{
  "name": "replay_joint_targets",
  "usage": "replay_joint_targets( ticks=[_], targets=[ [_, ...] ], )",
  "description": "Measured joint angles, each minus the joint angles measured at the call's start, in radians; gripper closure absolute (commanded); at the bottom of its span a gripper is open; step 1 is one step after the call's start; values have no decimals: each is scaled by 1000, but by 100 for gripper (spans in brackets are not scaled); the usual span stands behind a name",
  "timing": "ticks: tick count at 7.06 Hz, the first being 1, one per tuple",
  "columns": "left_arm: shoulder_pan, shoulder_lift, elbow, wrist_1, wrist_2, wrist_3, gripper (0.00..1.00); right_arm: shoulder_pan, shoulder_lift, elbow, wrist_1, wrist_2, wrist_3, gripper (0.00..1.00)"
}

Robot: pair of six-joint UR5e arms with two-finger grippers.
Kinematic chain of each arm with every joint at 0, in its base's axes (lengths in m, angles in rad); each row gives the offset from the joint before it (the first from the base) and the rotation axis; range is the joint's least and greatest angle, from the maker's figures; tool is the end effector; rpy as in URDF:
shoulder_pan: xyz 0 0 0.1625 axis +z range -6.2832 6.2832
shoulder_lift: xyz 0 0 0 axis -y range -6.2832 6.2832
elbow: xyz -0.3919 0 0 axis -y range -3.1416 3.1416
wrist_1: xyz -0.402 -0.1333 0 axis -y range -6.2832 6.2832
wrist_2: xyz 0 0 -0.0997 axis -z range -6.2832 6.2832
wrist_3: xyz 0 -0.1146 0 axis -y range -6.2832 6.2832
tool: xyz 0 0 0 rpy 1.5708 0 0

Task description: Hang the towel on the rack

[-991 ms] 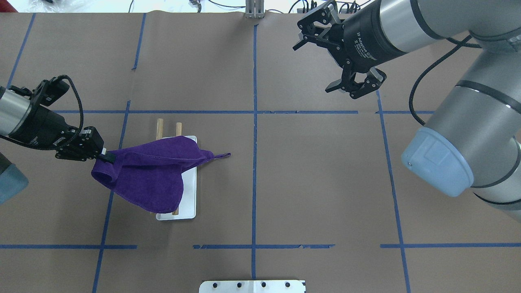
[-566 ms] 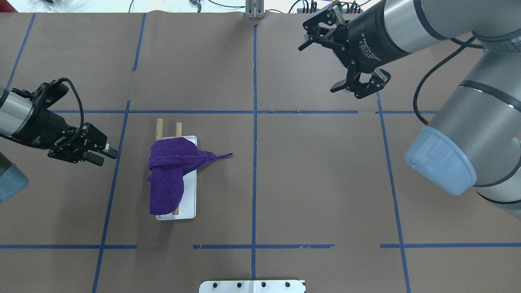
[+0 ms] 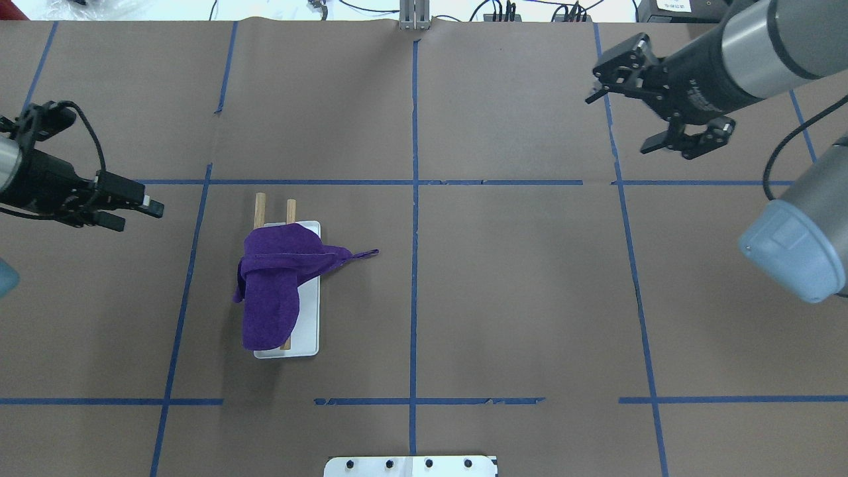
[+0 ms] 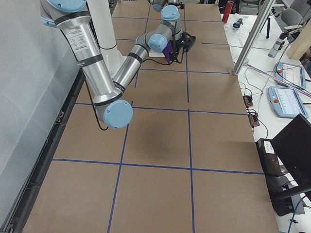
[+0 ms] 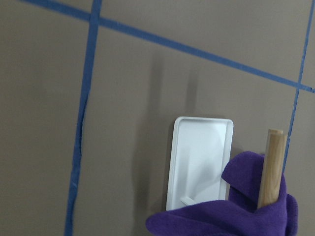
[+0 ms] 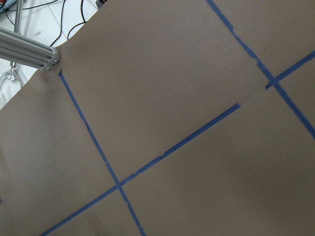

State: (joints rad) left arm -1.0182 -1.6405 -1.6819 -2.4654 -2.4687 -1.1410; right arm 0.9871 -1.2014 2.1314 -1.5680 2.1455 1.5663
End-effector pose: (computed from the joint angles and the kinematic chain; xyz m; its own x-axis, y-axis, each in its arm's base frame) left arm 0.2426 -0.4766 0.4274 0.2974 0.0125 -0.9547 0.0500 0.9983 0.0287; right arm -0.2265 -0.4718 0.1829 0.3303 0.4933 0.8047 -0.4583 0.8292 -0.3201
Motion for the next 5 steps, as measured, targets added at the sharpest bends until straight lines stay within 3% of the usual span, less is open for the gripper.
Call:
replay_joint_targets(
  ticks=[3, 5],
  targets=[
    [-247, 76, 132, 36, 50, 606, 0, 188, -213, -42, -11, 81, -508, 0],
    [-400, 76, 165, 206, 135, 962, 0, 341, -327, -134, -14, 119, -950, 0]
  ],
)
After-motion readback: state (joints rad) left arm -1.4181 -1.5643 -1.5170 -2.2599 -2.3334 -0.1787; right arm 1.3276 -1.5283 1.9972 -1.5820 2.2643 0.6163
